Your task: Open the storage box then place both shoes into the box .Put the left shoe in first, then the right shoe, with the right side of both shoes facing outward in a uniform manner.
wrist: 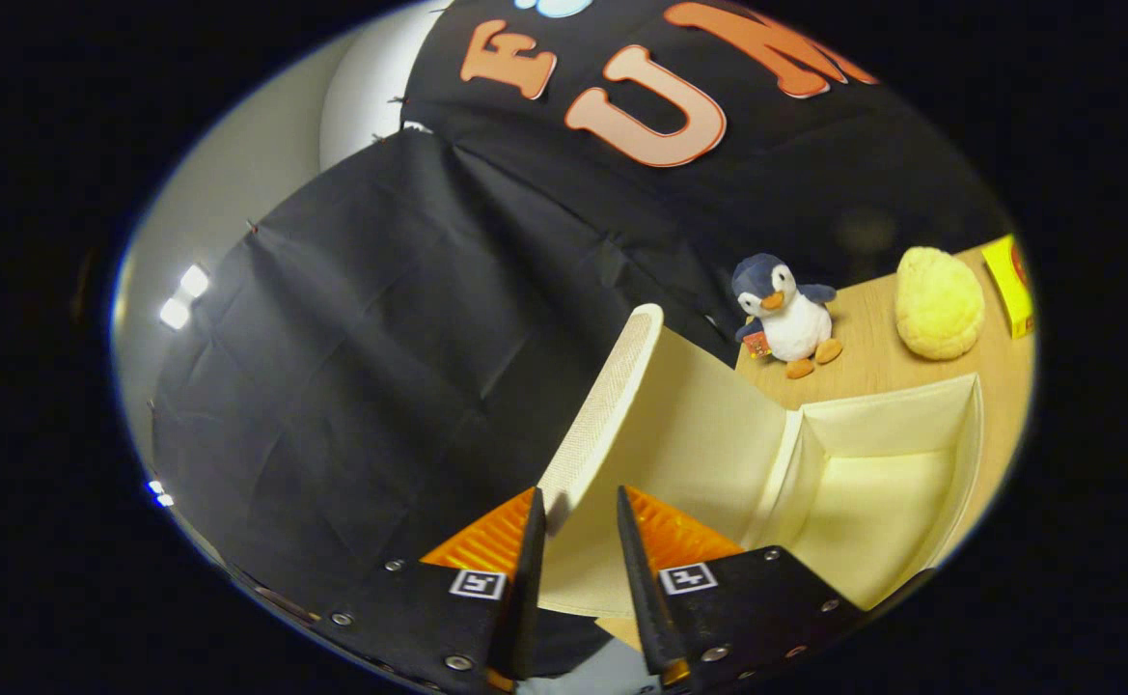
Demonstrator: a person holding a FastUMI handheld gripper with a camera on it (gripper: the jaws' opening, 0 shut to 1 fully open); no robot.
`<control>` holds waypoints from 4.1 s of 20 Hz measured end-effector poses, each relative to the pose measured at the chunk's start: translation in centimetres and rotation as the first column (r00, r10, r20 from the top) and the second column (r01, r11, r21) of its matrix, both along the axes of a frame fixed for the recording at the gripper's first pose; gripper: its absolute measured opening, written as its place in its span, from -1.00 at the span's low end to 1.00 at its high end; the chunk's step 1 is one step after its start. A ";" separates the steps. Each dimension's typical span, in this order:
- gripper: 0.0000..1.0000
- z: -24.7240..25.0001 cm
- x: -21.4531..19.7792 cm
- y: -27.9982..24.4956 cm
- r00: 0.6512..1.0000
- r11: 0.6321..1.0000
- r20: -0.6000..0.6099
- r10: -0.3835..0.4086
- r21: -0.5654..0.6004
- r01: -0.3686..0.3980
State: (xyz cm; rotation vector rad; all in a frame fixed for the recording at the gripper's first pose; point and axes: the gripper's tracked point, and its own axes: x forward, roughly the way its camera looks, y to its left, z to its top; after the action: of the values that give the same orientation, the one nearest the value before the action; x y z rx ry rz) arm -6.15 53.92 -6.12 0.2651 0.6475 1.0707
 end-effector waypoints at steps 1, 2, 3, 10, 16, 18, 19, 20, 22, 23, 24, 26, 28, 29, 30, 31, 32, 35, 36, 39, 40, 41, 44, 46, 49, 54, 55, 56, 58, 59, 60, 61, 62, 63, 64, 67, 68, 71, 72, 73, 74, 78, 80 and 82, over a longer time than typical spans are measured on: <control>0.25 -0.4 0.0 0.3 0.999 1.000 0.033 0.002 -0.028 -0.001; 0.41 -0.7 0.4 0.3 0.998 0.999 0.059 -0.004 -0.052 0.007; 0.72 -1.3 0.5 0.1 0.997 0.997 0.082 -0.015 -0.079 0.021; 0.96 -2.0 4.3 -5.7 0.972 0.974 0.184 -0.150 -0.140 0.177; 0.96 -2.8 9.6 -17.0 0.901 0.903 0.277 -0.335 -0.180 0.391; 0.96 -3.5 10.9 -21.8 0.867 0.864 0.316 -0.386 -0.207 0.460; 0.96 -4.0 11.3 -23.9 0.853 0.845 0.332 -0.403 -0.222 0.486; 0.96 -4.5 11.7 -26.0 0.843 0.831 0.340 -0.418 -0.233 0.506; 0.97 -5.9 12.1 -29.8 0.828 0.802 0.335 -0.450 -0.257 0.540; 0.97 -6.6 12.3 -31.7 0.819 0.784 0.331 -0.468 -0.272 0.558; 0.97 -7.5 12.5 -33.5 0.810 0.766 0.328 -0.486 -0.287 0.576; 0.96 -8.7 12.4 -36.5 0.795 0.735 0.321 -0.515 -0.311 0.602; 0.97 -9.7 12.2 -39.1 0.781 0.707 0.326 -0.533 -0.336 0.622; 0.97 -10.2 12.3 -40.2 0.775 0.695 0.328 -0.540 -0.347 0.630; 0.97 -10.8 12.3 -41.2 0.772 0.684 0.326 -0.545 -0.360 0.634; 0.97 -11.6 12.4 -42.0 0.771 0.675 0.320 -0.550 -0.372 0.636; 0.97 -12.4 12.5 -42.8 0.772 0.668 0.312 -0.554 -0.386 0.636; 0.97 -15.4 12.7 -44.7 0.781 0.642 0.294 -0.551 -0.448 0.622; 0.97 -16.4 12.7 -45.2 0.788 0.635 0.287 -0.544 -0.472 0.611; 0.98 -18.4 13.2 -46.1 0.808 0.612 0.264 -0.526 -0.543 0.576; 0.98 -19.3 13.2 -46.2 0.815 0.606 0.249 -0.523 -0.563 0.561; 0.98 -20.2 13.3 -46.2 0.821 0.603 0.230 -0.523 -0.580 0.547; 0.96 -22.1 13.5 -45.9 0.836 0.597 0.167 -0.522 -0.628 0.498; 0.95 -23.1 13.8 -45.7 0.845 0.593 0.130 -0.519 -0.657 0.465; 0.79 -24.7 13.4 -45.1 0.863 0.592 0.064 -0.500 -0.702 0.395; 0.21 -26.1 13.4 -43.2 0.874 0.614 0.005 -0.485 -0.710 0.345; -0.20 -25.9 13.5 -43.3 0.867 0.605 0.012 -0.498 -0.712 0.357; -0.36 -25.7 13.6 -43.5 0.859 0.598 0.007 -0.512 -0.714 0.363; -0.81 -25.4 14.2 -43.5 0.837 0.608 -0.008 -0.547 -0.691 0.390; -0.99 -25.0 14.5 -43.4 0.848 0.615 0.019 -0.529 -0.681 0.399; -0.99 -24.6 14.7 -43.3 0.862 0.616 0.068 -0.503 -0.671 0.412; -1.00 -24.1 14.8 -43.0 0.872 0.618 0.110 -0.478 -0.664 0.422; -1.00 -23.9 14.5 -42.6 0.879 0.629 0.121 -0.461 -0.654 0.421; -1.00 -23.8 14.3 -42.1 0.878 0.640 0.110 -0.465 -0.643 0.420; -1.00 -23.6 14.2 -41.8 0.874 0.652 0.097 -0.476 -0.629 0.424; -1.00 -22.3 14.6 -41.1 0.865 0.676 0.104 -0.491 -0.581 0.453; -1.00 -21.9 14.4 -41.0 0.862 0.681 0.094 -0.498 -0.574 0.456; -1.00 -19.5 14.3 -40.7 0.856 0.686 0.123 -0.502 -0.546 0.481; -1.00 -18.6 14.1 -40.5 0.855 0.687 0.134 -0.500 -0.539 0.487; -1.00 -17.6 14.0 -40.1 0.853 0.693 0.138 -0.503 -0.525 0.494; -1.00 -16.6 13.7 -39.8 0.851 0.700 0.134 -0.508 -0.512 0.498; -1.00 -12.0 12.6 -37.8 0.854 0.726 0.153 -0.497 -0.466 0.506; -1.00 -9.5 12.0 -36.3 0.853 0.742 0.159 -0.498 -0.431 0.514; -1.00 -7.2 11.3 -34.8 0.852 0.757 0.160 -0.498 -0.400 0.517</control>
State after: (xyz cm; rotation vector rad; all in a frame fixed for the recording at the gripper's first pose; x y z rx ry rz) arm 5.18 19.14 -13.29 0.0209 0.7023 0.3845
